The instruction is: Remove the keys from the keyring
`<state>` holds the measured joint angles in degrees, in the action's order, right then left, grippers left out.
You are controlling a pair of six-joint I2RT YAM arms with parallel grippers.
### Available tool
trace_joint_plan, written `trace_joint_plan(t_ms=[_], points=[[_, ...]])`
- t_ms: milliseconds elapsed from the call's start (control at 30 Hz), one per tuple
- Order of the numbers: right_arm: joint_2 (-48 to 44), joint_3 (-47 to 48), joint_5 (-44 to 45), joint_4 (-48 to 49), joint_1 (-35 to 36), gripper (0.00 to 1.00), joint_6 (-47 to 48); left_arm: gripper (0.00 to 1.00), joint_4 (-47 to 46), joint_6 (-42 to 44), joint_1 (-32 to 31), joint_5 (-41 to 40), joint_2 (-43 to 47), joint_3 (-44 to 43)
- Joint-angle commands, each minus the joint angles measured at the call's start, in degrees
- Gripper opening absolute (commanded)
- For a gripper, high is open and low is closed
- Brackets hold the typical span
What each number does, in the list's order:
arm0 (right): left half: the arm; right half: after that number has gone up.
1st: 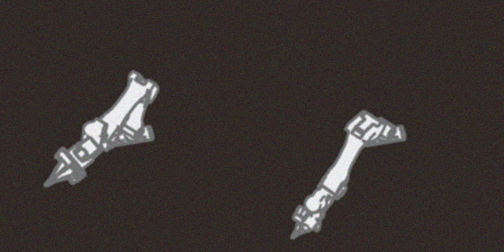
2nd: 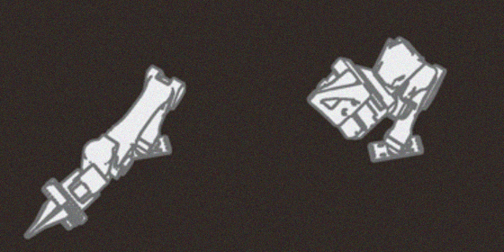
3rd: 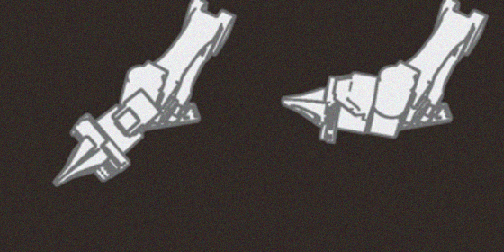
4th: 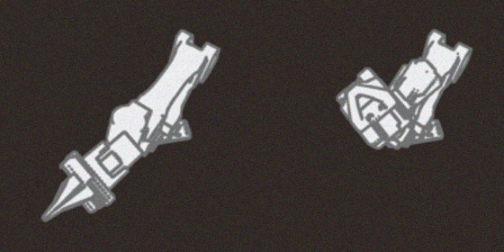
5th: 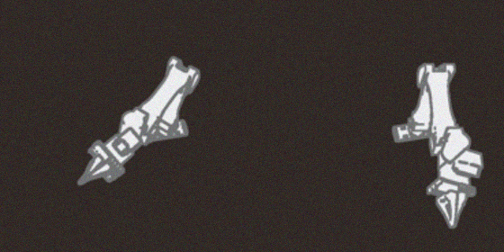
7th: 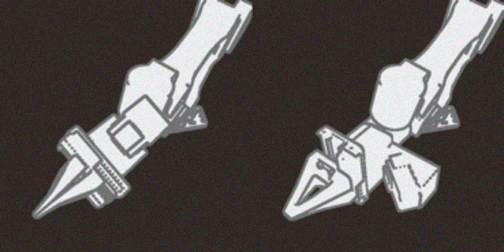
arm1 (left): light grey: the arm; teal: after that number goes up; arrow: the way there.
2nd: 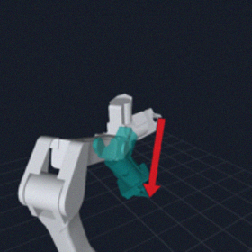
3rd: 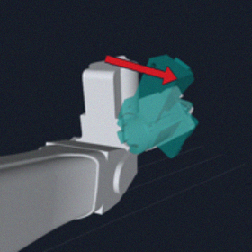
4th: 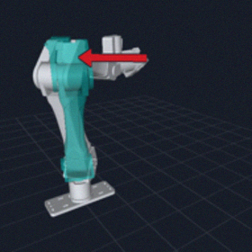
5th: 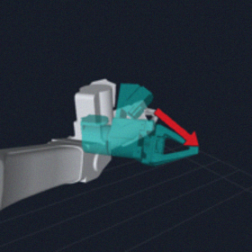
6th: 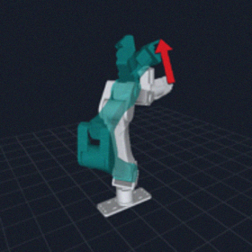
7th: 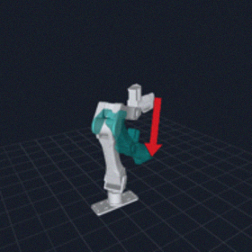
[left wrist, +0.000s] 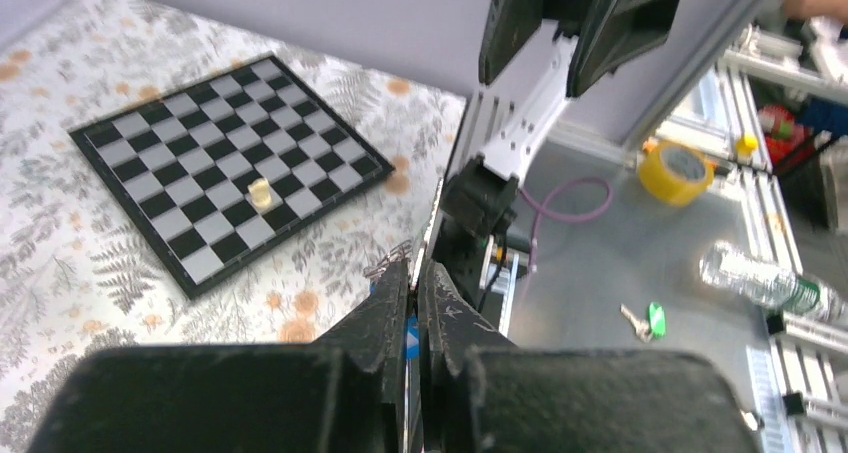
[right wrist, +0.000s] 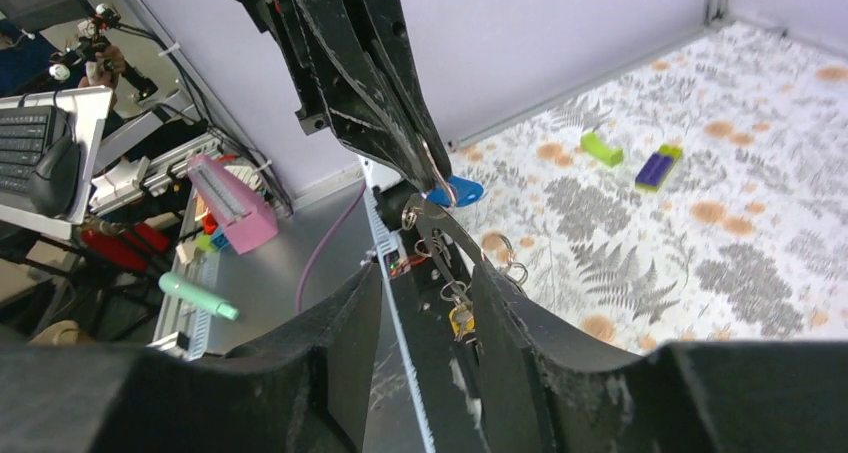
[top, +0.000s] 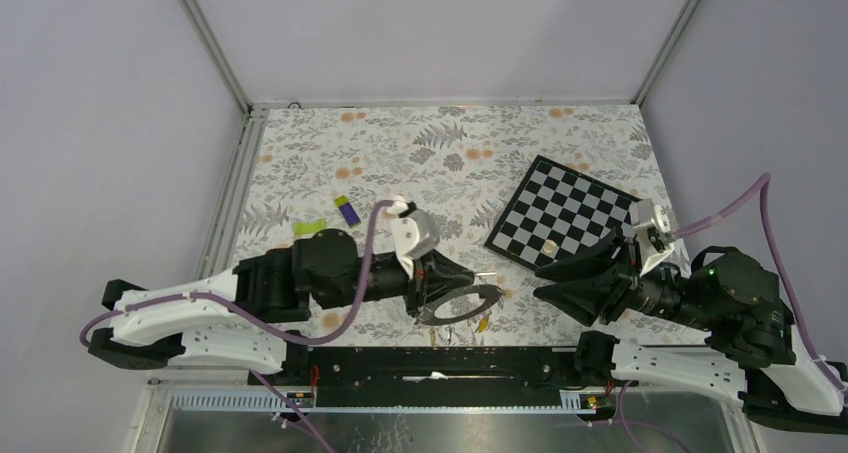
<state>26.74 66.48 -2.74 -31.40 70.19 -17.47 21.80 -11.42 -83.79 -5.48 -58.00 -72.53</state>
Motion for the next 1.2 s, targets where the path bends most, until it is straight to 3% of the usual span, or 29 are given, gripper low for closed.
trace_joint_plan(t_ms=[0, 333, 633, 1167], points=[[0.88, -1.67, 2.1, 8.86, 0.25, 0.44, 4.4, 0.0, -12.23, -1.59, 0.12, -5.09, 3.9, -0.55], [0.51, -9.49, -4.85, 21.87, 0.21, 0.44, 15.31, 0.0, -9.46, 0.44, 0.12, 0.75, -0.15, -7.37], [2.76, -9.16, -11.24, 24.02, 0.21, 0.7, 17.2, 0.0, -7.74, 1.39, 0.12, 8.43, -3.11, -11.73], [2.58, -12.06, -16.06, 28.31, 0.21, 0.72, 17.89, 0.0, -8.67, 0.8, 0.12, 13.21, -4.51, -12.88]])
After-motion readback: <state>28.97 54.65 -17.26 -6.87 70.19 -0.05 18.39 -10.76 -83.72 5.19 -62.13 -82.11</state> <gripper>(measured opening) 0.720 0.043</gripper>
